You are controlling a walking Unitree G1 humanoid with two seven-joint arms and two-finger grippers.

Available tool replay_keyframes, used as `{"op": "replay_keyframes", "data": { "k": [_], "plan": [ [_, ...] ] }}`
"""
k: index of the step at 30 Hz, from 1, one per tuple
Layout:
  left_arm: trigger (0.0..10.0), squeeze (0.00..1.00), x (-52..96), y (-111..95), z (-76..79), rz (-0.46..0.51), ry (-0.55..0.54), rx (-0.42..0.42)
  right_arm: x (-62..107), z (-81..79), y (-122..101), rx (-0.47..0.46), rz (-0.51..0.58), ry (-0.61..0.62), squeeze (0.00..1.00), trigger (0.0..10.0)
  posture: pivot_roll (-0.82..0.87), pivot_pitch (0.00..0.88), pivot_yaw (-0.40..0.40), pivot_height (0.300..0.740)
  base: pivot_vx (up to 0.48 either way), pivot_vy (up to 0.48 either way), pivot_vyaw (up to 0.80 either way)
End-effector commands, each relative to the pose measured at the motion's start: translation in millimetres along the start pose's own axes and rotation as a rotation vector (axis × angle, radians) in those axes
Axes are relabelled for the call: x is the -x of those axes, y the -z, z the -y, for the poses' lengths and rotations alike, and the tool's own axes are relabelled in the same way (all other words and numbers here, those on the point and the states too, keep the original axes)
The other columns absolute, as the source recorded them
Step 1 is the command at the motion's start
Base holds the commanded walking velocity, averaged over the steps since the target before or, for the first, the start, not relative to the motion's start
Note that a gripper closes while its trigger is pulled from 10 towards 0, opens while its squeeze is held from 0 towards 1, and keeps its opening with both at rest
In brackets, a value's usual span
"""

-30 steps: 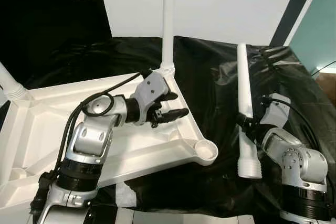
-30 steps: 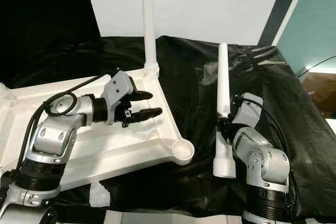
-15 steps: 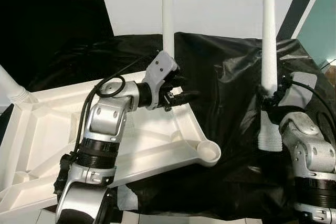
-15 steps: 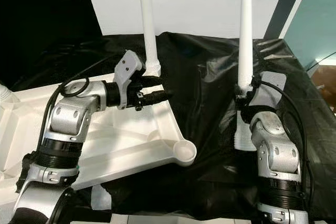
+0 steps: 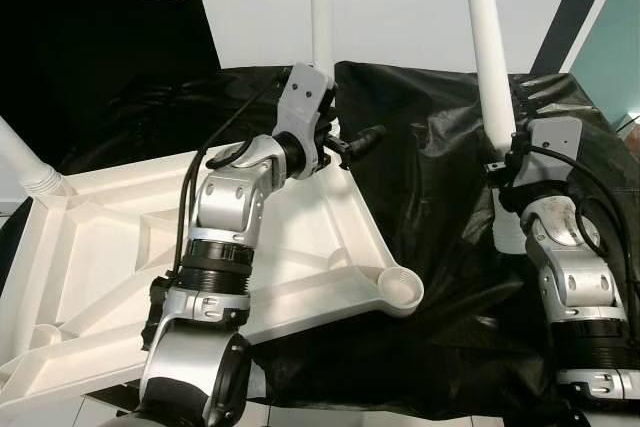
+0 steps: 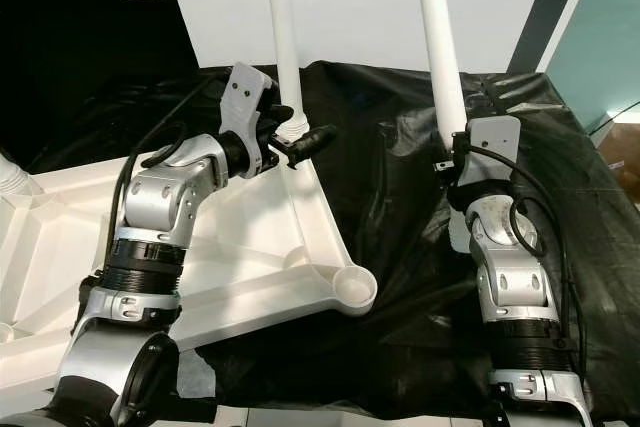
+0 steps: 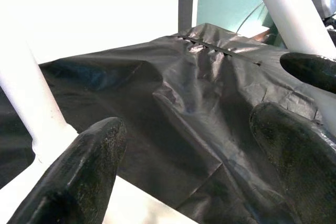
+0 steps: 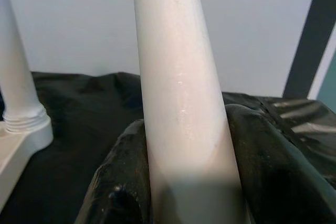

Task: Building children table

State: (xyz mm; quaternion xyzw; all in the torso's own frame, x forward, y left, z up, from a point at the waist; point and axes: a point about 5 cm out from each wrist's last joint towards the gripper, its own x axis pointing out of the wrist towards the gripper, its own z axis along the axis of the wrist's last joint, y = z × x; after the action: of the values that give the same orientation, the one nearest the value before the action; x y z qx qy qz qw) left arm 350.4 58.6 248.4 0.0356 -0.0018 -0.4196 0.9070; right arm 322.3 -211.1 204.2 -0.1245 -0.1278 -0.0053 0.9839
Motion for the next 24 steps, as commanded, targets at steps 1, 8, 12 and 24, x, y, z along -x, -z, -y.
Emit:
{"op": "replay_keyframes", "data": {
  "k": [1,8,12,24],
  "plan": [
    [10.0,0.0,-1.4,1,-0.7,-0.002,-0.007,-0.005,-2.2,-5.1,-2,0.0,0.029,-0.021,0.0,10.0,-0.07,0.0,0.038,0.74,0.0,0.0,0.0],
    [10.0,0.0,-9.8,0,18.0,0.053,0.075,0.161,-3.6,-20.4,-7,0.023,0.131,-0.106,0.0,10.0,-0.06,0.0,0.039,0.74,0.0,0.0,0.0],
    [10.0,0.0,-12.0,-6,24.5,0.079,0.13,0.231,-2.6,-26.7,-8,0.027,0.165,-0.154,0.0,10.0,-0.06,0.0,0.04,0.74,0.0,0.0,0.0],
    [10.0,0.0,-27.8,-22,32.6,0.128,0.167,0.304,-0.3,-55.1,-13,0.076,0.238,-0.333,0.0,10.0,-0.07,0.0,0.047,0.74,0.0,0.0,0.0]
  ]
}}
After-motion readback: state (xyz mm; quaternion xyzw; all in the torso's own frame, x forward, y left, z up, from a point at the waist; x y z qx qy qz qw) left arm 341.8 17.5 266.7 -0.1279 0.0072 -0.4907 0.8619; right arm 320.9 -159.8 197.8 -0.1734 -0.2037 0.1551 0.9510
